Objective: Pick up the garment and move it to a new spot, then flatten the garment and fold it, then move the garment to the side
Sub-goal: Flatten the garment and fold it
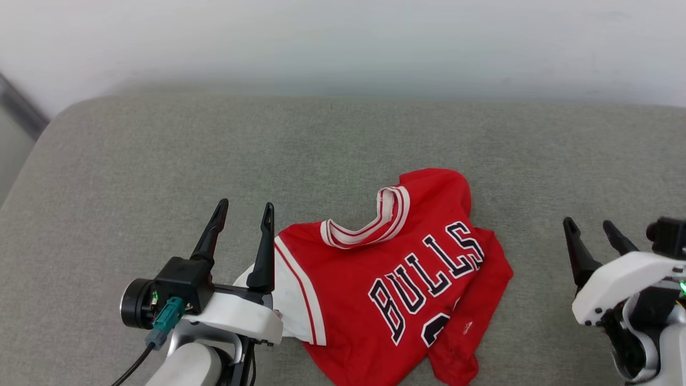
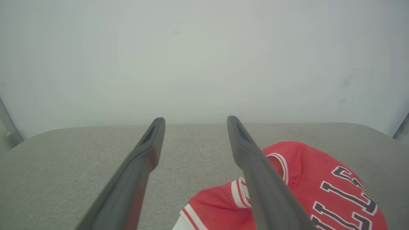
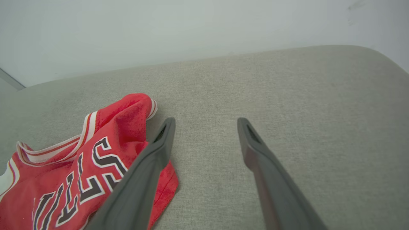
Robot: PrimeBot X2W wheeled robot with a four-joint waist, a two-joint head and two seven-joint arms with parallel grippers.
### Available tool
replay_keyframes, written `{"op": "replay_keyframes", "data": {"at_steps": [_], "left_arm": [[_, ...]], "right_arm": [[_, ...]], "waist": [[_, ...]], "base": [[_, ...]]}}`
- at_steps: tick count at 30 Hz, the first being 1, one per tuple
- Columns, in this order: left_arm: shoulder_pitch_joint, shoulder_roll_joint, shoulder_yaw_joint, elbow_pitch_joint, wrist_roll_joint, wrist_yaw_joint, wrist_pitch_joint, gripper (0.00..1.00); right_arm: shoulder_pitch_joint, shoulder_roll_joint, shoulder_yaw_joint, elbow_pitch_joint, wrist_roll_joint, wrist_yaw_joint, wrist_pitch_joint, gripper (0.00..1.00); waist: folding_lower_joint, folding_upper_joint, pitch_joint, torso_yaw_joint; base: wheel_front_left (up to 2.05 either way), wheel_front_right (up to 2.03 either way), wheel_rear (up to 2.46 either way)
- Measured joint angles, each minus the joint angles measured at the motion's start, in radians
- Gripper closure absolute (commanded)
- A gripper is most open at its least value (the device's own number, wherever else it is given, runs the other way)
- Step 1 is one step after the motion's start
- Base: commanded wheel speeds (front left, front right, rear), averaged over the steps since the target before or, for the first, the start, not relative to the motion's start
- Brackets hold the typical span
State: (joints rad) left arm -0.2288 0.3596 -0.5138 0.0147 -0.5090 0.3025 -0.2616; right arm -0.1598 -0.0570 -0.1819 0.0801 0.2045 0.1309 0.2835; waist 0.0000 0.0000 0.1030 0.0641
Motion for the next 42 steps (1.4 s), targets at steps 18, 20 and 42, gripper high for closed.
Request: {"op": "replay_keyframes", "data": {"at_steps": [18, 20, 42], "left_arm": [[-0.050, -0.098, 0.032, 0.035, 0.077, -0.082, -0.001, 0.00], [-0.053, -0.110, 0.035, 0.045, 0.083, -0.092, -0.001, 0.00], [0.036, -0.097, 0.064, 0.114, 0.101, -0.117, 0.008, 0.00]], "right_arm": [[-0.304, -0.169, 0.309, 0.206, 0.127, 0.000, 0.560, 0.00], [-0.314, -0.174, 0.328, 0.248, 0.146, 0.000, 0.566, 0.00], [-0.129, -0.234, 0.235, -0.097, 0.109, 0.000, 0.454, 1.00]], "waist": [[0.0001, 0.0000, 0.180, 0.127], [0.0001, 0.0000, 0.187, 0.134], [0.0000, 0.0000, 0.028, 0.036]], "base": [[0.00, 0.00, 0.00], [0.00, 0.00, 0.00], [0.00, 0.00, 0.00]]}}
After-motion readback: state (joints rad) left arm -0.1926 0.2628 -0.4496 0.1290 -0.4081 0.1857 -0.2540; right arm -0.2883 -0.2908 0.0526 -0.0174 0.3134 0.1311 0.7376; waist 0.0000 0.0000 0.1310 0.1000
